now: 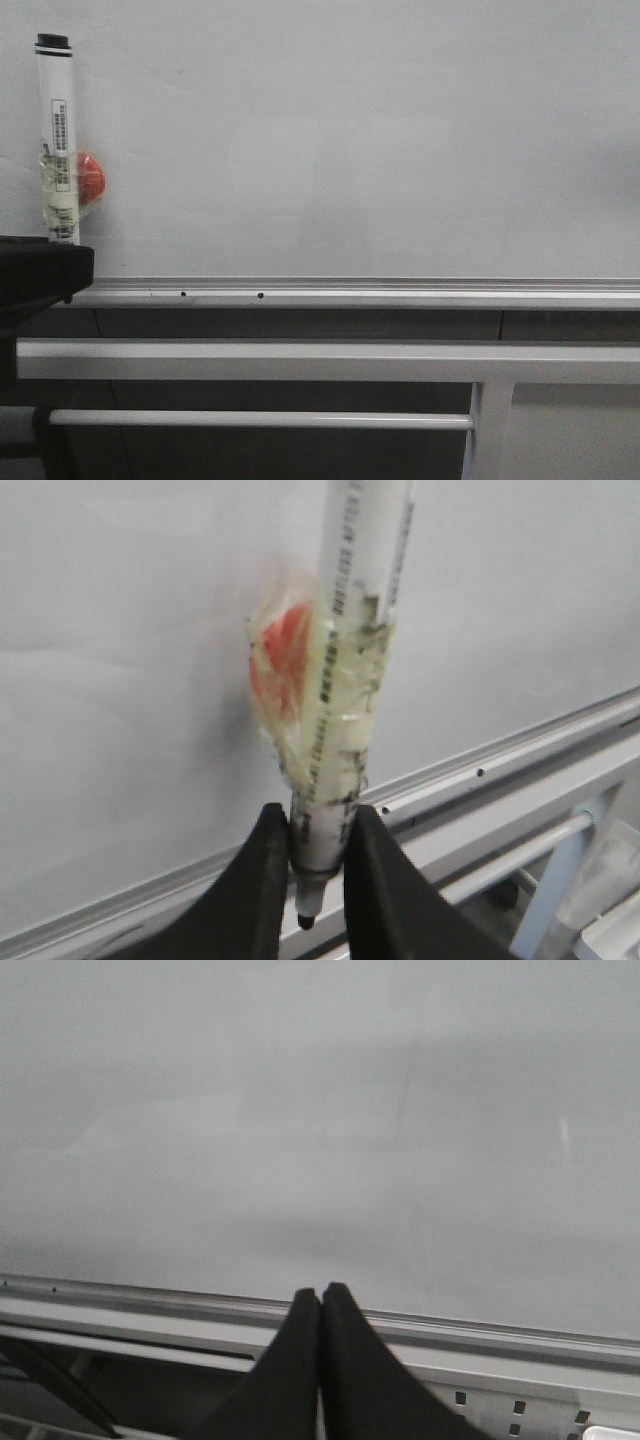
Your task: Write number 1 on whiteboard
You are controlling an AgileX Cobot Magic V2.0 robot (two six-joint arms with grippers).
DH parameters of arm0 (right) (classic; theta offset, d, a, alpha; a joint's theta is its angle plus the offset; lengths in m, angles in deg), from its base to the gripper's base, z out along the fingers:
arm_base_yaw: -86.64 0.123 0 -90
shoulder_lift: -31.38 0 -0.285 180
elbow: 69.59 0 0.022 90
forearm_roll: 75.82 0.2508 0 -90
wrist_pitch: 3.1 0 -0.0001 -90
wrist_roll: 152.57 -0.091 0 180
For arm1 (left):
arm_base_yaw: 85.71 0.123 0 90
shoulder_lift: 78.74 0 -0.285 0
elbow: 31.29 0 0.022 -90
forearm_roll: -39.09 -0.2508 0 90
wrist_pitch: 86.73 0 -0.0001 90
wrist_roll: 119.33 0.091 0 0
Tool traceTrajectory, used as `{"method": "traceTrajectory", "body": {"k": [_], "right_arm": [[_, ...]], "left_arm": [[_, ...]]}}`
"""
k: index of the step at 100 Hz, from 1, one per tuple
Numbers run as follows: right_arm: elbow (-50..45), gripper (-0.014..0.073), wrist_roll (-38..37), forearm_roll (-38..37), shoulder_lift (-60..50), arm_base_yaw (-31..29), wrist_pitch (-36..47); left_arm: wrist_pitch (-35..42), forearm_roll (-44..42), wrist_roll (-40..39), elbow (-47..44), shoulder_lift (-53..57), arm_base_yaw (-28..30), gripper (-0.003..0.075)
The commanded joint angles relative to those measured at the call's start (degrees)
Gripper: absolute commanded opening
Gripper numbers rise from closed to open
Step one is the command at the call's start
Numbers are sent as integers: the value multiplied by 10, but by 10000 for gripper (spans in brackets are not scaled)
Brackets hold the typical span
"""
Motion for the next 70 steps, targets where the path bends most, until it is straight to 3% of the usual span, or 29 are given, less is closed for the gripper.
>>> {"method": "traceTrajectory", "body": {"k": [1,25,56,70], "right_arm": [[15,-64,57,7,12,29,31],[20,-64,128,7,19,125,19],[83,-54,178,7,132,219,-28],[110,68,178,7,207,267,-34]], "left_arm": [[141,-36,4,-5,13,-4,-20],[141,-133,16,-13,13,-4,-20],[103,-216,16,-3,13,-4,-20],[47,-255,16,36,13,-4,-20]]}}
